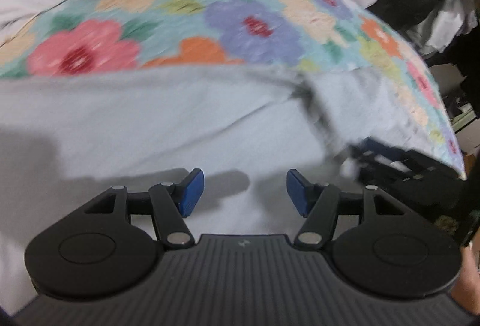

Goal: Fold clothes

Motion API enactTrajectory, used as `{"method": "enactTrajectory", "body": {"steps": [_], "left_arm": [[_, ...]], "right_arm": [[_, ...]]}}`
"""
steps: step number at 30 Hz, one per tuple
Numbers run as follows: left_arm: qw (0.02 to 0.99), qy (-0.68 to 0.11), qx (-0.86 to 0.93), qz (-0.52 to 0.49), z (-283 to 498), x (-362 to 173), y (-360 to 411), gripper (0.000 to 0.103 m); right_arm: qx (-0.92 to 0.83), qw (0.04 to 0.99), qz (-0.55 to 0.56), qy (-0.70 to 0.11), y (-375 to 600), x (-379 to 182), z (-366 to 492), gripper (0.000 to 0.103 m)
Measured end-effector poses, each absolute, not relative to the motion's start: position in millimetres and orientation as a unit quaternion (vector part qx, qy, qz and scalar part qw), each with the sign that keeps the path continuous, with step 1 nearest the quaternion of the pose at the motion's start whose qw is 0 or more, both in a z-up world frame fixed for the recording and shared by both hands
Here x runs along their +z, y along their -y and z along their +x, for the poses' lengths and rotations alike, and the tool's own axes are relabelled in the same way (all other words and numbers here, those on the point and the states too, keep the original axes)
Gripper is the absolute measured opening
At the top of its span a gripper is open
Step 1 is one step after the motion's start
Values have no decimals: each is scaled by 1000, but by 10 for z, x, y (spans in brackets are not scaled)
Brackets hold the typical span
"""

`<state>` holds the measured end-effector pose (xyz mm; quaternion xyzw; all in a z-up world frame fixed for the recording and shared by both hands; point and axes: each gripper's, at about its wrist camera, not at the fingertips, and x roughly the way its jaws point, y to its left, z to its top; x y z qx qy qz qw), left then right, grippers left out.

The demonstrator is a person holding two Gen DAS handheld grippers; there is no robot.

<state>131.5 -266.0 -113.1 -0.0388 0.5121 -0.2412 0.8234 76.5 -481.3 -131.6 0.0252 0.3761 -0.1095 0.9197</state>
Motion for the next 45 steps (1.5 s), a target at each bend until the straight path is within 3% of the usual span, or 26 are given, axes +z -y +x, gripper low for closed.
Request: {"method": "enactTrajectory", "body": {"steps": [8,10,19,23,27,28,32,45], "left_arm": [[814,-549,-146,-118,829,-1245,1514,62],[817,-547,-123,-136,682,-1229,1216,68],[813,-512,38,-274,163,-1332,-93,69],[805,-487,46,-335,142,-1507,-294,69],[803,-470,14,-366,185,-1636,-220,69],[810,-466,10,-356,201,-1644,-189,62],[826,-456,-11,-332,256,-1637,-82,18],[865,-413,-67,-278,259,-1290,160,7]], "right_arm": [[-48,913,170,-368,4552,-1274,99,48],[-23,911,189,-365,4359,-1310,-43,49],[111,913,108,-378,3262,-1305,-220,53],[205,909,39,-362,2764,-1229,-308,61],[199,914,3,-354,2409,-1216,-278,61],[181,917,4,-355,2378,-1238,-246,62],[73,926,-47,-368,2237,-1352,-199,62],[56,927,-17,-371,2411,-1336,-302,64]]}}
